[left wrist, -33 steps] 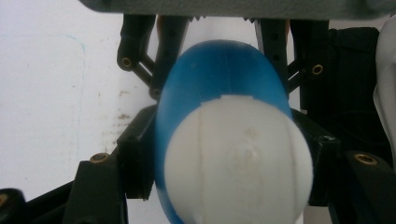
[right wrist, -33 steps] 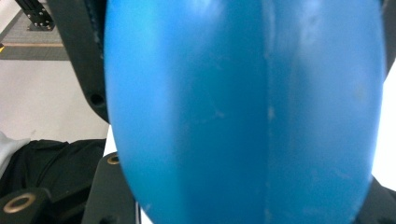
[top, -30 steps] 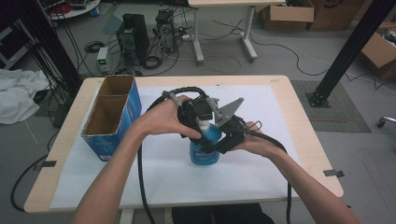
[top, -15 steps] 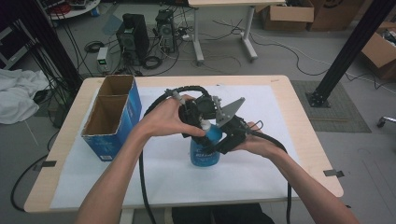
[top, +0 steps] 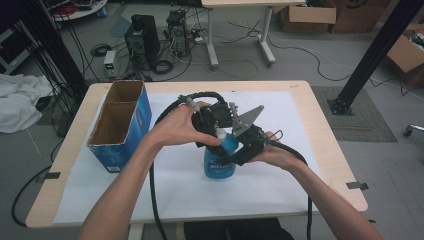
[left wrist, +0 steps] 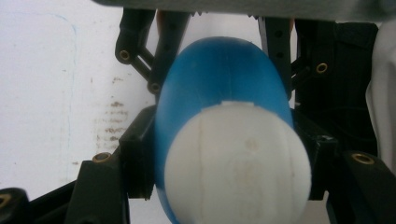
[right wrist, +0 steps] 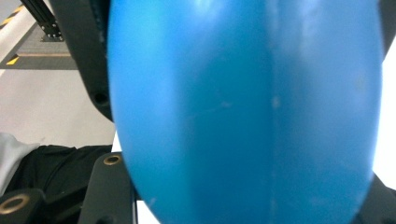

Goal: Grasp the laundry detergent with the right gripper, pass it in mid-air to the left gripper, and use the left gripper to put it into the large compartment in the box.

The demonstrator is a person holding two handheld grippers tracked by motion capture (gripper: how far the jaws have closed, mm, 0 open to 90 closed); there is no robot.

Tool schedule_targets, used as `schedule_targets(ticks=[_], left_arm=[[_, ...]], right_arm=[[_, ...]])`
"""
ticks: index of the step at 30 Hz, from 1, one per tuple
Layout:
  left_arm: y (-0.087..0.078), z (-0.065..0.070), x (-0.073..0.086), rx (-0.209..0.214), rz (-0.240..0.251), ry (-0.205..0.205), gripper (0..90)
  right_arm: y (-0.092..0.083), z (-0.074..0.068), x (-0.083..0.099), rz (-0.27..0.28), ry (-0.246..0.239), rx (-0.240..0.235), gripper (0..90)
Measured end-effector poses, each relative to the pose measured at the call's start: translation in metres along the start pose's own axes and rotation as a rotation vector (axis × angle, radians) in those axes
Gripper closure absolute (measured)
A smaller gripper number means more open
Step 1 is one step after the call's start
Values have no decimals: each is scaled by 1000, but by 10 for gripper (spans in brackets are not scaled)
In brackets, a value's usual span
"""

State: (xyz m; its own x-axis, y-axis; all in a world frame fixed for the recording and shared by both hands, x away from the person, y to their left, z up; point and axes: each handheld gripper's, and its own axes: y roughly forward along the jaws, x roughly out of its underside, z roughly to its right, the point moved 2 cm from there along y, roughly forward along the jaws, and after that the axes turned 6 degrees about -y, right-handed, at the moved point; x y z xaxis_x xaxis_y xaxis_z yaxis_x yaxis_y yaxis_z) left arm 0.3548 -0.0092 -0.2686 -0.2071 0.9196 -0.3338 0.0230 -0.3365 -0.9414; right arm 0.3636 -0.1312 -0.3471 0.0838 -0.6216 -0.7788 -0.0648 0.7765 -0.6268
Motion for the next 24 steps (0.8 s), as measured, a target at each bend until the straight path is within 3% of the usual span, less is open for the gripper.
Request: schedule_targets(ticks=[5, 10, 24], left_arm=[[1, 1, -1, -6, -9, 0, 381], [1, 1, -2, -23, -18, -4, 381], [1, 3, 0, -26, -29, -5, 381]], right_arm=[[0, 0, 1, 4, 3, -2, 429], [1, -1, 2, 6, -8, 2, 369], [2, -1, 3, 9, -5, 0, 366]])
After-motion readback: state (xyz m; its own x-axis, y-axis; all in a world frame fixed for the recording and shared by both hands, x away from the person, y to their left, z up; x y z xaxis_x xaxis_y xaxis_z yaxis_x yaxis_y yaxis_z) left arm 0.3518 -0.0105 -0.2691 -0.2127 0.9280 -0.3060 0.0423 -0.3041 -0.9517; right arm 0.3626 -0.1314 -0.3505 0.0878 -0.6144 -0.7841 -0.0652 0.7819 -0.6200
